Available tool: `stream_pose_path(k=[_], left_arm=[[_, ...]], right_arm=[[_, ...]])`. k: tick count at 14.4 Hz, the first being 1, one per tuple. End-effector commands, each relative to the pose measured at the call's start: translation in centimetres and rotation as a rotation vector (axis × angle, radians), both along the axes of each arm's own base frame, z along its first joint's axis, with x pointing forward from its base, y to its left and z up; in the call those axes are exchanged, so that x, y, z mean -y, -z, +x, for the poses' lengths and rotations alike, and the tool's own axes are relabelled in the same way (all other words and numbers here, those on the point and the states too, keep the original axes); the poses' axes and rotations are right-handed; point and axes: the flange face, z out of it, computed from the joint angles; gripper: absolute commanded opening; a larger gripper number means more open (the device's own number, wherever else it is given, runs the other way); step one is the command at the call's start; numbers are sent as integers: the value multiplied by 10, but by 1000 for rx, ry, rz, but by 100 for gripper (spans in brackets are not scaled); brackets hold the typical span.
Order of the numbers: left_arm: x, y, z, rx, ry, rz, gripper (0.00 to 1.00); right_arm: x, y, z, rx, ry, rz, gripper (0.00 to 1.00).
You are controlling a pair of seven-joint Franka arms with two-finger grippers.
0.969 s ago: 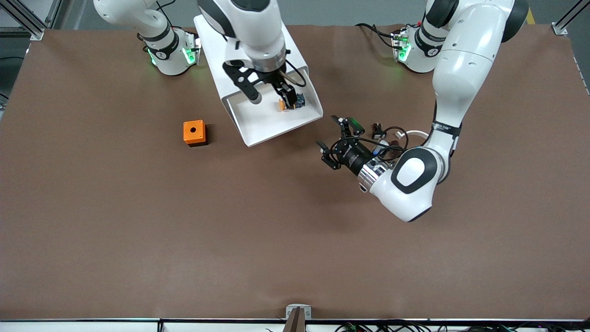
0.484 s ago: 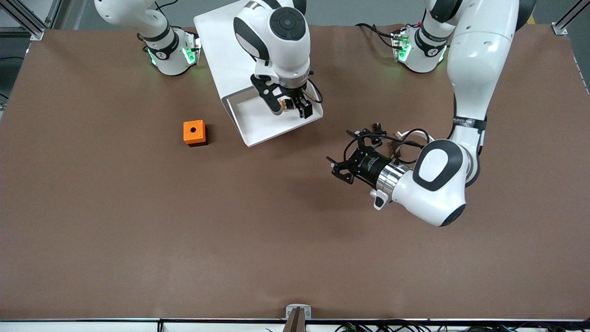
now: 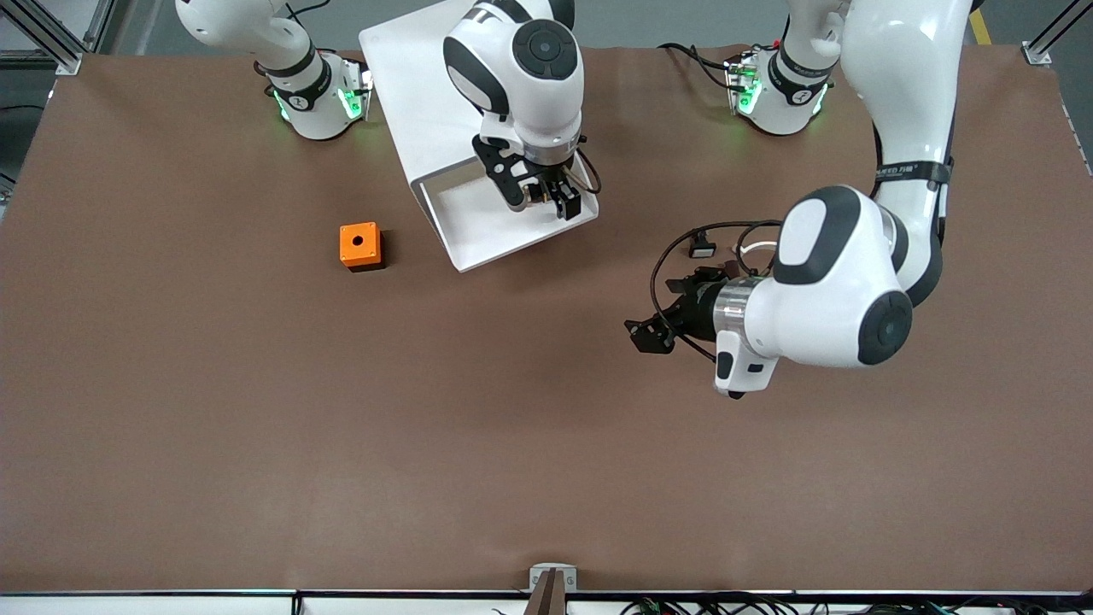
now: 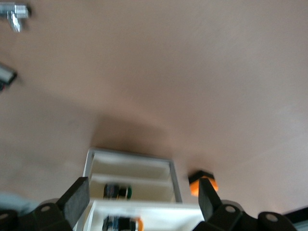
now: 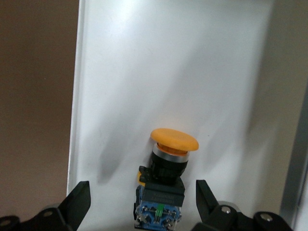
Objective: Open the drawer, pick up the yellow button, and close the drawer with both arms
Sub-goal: 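Lift the yellow button out with the right gripper and carry it away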
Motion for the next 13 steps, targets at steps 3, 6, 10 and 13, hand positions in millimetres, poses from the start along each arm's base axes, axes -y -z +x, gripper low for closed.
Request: stream_pose_path(k=[3,6,10,13], left_arm=[[39,-10,-10,264,88,148,99],[50,-6,-14,303,120,194,99],[70,22,-20,352,185,304,99],[70,34,-23,334,191,315,99]], right_arm=[[-6,6,-5,5,13,-25,91],[-4,6,-2,6,15,-27,87],[0,6,3,9,20,-33,83],[3,8,1,23,-30,-82,83]])
